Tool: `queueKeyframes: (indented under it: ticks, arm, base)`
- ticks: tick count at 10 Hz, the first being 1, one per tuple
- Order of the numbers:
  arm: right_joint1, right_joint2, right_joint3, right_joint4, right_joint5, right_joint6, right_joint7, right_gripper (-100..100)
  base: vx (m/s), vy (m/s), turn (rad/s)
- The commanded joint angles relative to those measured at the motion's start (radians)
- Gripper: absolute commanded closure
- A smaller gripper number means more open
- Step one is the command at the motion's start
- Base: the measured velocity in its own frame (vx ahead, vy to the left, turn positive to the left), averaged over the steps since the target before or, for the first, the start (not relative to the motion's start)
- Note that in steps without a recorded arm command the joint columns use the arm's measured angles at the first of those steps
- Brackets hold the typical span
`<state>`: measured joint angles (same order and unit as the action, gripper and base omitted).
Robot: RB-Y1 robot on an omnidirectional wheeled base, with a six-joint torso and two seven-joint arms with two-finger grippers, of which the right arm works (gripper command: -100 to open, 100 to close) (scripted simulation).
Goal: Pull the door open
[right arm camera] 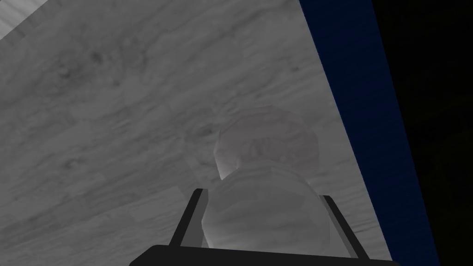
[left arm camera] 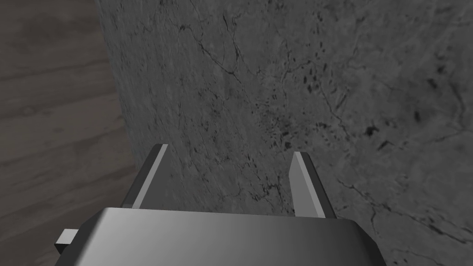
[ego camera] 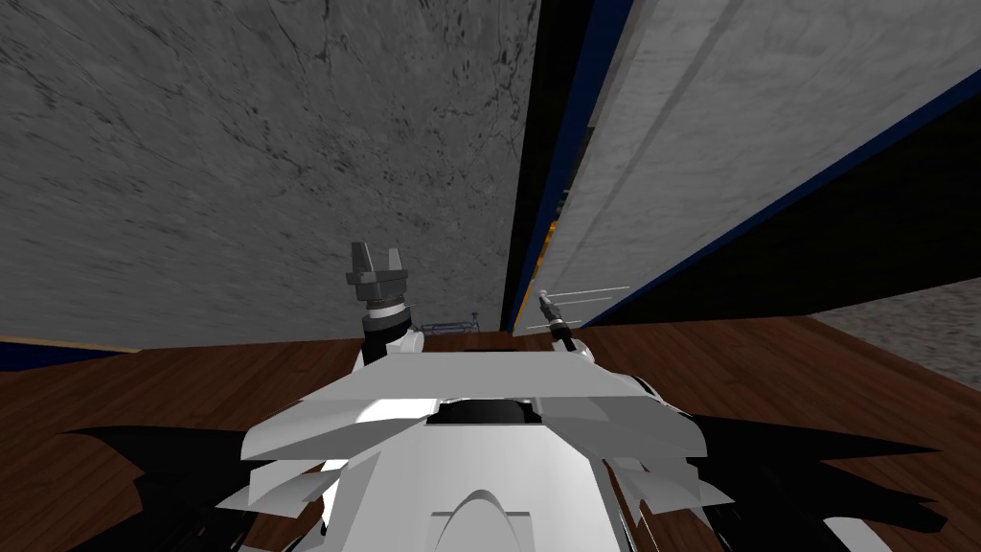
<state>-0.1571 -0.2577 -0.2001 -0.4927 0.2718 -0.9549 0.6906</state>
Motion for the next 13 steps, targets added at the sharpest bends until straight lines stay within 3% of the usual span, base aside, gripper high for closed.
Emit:
queueKeyframes:
  ticks: [1, 13]
  arm:
    - [0.004, 0.004, 0.006, -0.003, -0.007, 0.002, -0.036, 100]
    - [0.009, -0.004, 0.051, -0.013, -0.114, 0.014, -0.317, 100]
  base:
    - [-0.037, -0.014, 0.029]
    - [-0.037, -0.018, 0.052]
